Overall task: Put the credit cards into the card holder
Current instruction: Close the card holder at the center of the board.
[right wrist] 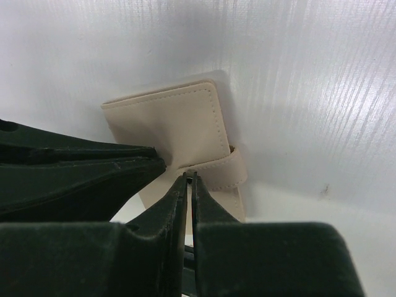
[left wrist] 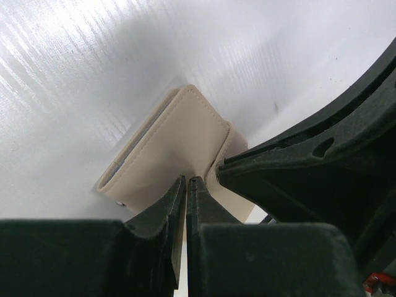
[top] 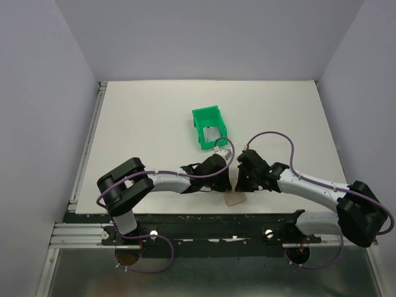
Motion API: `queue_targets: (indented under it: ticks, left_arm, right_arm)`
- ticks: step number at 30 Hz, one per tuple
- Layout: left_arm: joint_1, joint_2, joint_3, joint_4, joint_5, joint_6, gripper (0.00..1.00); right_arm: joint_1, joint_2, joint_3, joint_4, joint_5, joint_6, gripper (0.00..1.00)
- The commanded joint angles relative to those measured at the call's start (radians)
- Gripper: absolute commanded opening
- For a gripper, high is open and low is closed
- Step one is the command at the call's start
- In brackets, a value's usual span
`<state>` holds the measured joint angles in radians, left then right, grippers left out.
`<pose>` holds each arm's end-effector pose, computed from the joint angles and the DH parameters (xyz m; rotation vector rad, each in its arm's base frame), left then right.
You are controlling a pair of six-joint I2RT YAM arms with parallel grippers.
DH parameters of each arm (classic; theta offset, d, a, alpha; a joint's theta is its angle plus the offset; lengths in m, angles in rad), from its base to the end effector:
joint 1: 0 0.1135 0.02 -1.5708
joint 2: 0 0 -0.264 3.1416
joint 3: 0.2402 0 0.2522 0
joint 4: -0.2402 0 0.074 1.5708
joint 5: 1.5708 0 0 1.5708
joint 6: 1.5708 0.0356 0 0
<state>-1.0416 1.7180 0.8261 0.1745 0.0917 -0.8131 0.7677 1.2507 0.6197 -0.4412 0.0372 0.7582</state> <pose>0.1697 -0.2966 0.1497 0.3398 2.4998 -0.9868 0.1610 0.1536 0.1718 0.0000 2.7220 0.4423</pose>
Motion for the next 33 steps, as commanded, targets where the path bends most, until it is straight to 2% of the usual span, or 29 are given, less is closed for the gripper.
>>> queue_targets:
  ticks: [1, 18, 33]
  left_arm:
    - [-0.005, 0.028, -0.022, -0.021, 0.023, -0.001, 0.16]
    - [-0.006, 0.034, -0.013, -0.027, 0.028, -0.001, 0.15]
    - [-0.005, 0.032, -0.013, -0.029, 0.029, 0.005, 0.15]
  right_arm:
    - [0.005, 0.013, -0.003, 0.009, -0.011, -0.005, 0.15]
    - [0.005, 0.058, 0.021, -0.027, 0.064, 0.001, 0.15]
    - [0.007, 0.202, 0.072, -0.087, 0.090, 0.012, 0.14]
